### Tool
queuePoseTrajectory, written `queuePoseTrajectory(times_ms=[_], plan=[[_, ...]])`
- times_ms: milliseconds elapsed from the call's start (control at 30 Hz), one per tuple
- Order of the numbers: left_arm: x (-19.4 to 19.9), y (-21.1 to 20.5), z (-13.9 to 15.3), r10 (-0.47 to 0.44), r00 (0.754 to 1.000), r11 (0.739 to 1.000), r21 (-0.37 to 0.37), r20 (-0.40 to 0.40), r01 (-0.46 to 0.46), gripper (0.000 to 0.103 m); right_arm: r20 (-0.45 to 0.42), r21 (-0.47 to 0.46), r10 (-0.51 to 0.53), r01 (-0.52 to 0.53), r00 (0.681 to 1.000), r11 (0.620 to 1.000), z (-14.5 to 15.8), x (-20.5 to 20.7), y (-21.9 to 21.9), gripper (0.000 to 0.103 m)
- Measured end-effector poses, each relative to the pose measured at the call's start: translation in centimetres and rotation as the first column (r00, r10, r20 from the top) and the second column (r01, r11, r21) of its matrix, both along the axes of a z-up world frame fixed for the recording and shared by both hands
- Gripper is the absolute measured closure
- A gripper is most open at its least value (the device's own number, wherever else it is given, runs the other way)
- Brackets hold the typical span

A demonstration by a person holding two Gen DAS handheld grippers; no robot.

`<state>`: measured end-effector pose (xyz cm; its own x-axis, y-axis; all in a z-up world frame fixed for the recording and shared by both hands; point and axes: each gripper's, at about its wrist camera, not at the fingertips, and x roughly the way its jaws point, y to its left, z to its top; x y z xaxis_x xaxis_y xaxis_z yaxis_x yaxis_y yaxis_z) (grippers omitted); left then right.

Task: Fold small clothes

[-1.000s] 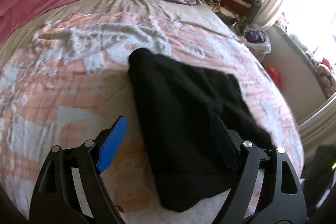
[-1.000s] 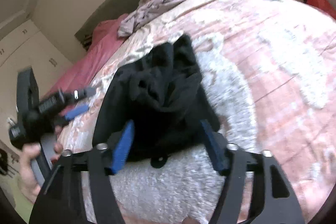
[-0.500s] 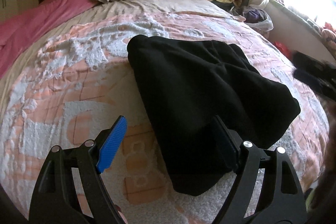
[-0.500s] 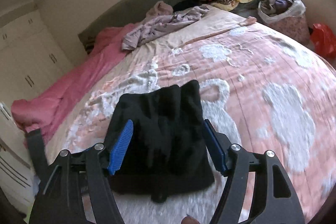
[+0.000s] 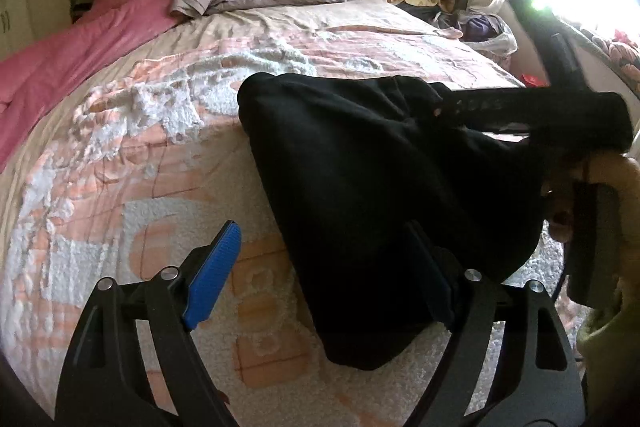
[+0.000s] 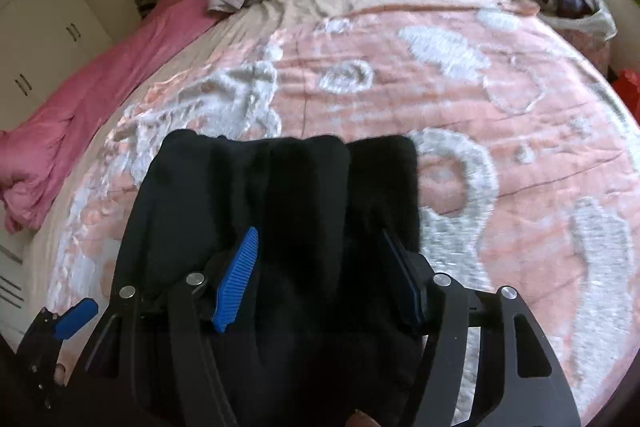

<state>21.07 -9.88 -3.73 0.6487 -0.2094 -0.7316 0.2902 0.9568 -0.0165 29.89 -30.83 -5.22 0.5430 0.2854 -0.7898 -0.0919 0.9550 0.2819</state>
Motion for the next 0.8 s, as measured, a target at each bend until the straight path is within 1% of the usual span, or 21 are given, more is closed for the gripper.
queuePoseTrajectory(times_ms=[33, 100, 133, 200, 233, 267, 400, 500, 533, 600, 667, 700, 800], plan=[[0.0, 0.0, 0.0, 0.0, 1.0, 1.0, -0.001, 0.0, 0.0, 0.028, 0.015, -0.021, 0.015, -0.015, 1.0, 1.0, 0.1, 0.0, 0.5, 0.045], [0.0, 0.1, -0.1, 0.004, 1.0, 1.0, -0.002, 0.001, -0.004, 0.028, 0.037, -0.033, 0.035, -0.034, 0.999, 0.999, 0.4, 0.0, 1.1, 0.054], [0.0, 0.1, -0.1, 0.005, 1.0, 1.0, -0.004, 0.0, -0.005, 0.028, 0.045, -0.044, 0.044, -0.042, 0.998, 0.998, 0.6, -0.1, 1.5, 0.061], [0.0, 0.1, -0.1, 0.005, 1.0, 1.0, -0.002, 0.001, -0.005, 0.028, 0.054, -0.071, 0.061, -0.057, 0.997, 0.996, 1.0, -0.1, 2.0, 0.069], [-0.1, 0.1, 0.0, 0.005, 1.0, 1.0, -0.002, 0.001, -0.005, 0.028, 0.073, -0.083, 0.073, -0.067, 0.995, 0.994, 1.4, -0.3, 2.3, 0.081], [-0.1, 0.2, 0.0, 0.004, 1.0, 1.0, -0.003, 0.002, -0.004, 0.028, 0.088, -0.089, 0.082, -0.074, 0.993, 0.993, 1.8, -0.4, 2.4, 0.085], [-0.3, 0.4, 0.1, 0.007, 1.0, 1.0, -0.01, 0.0, -0.007, 0.027, 0.179, -0.09, 0.118, -0.103, 0.977, 0.991, 4.4, -1.5, 2.4, 0.089], [-0.5, 0.4, 0.3, 0.004, 1.0, 1.0, -0.016, -0.001, -0.004, 0.027, 0.25, -0.114, 0.141, -0.115, 0.958, 0.987, 6.5, -2.3, 2.1, 0.091], [-0.4, 0.4, 0.3, 0.002, 1.0, 1.0, -0.026, -0.006, -0.002, 0.027, 0.274, -0.139, 0.142, -0.107, 0.951, 0.984, 7.2, -2.5, 1.8, 0.097], [-0.4, 0.3, 0.4, -0.002, 1.0, 0.999, -0.038, -0.013, 0.001, 0.026, 0.282, -0.153, 0.149, -0.109, 0.948, 0.982, 7.6, -2.5, 1.5, 0.096], [-0.2, 0.2, 0.2, -0.004, 1.0, 0.999, -0.053, -0.025, 0.002, 0.025, 0.267, -0.191, 0.149, -0.099, 0.952, 0.976, 7.2, -2.1, 1.3, 0.096], [-0.1, 0.2, 0.1, -0.005, 0.999, 0.998, -0.061, -0.034, 0.002, 0.025, 0.248, -0.22, 0.147, -0.092, 0.958, 0.971, 6.5, -1.8, 1.2, 0.096], [0.1, 0.0, -0.4, -0.014, 0.998, 0.997, -0.082, -0.062, 0.009, 0.025, 0.191, -0.242, 0.109, -0.061, 0.976, 0.968, 4.2, -1.2, 0.4, 0.096]])
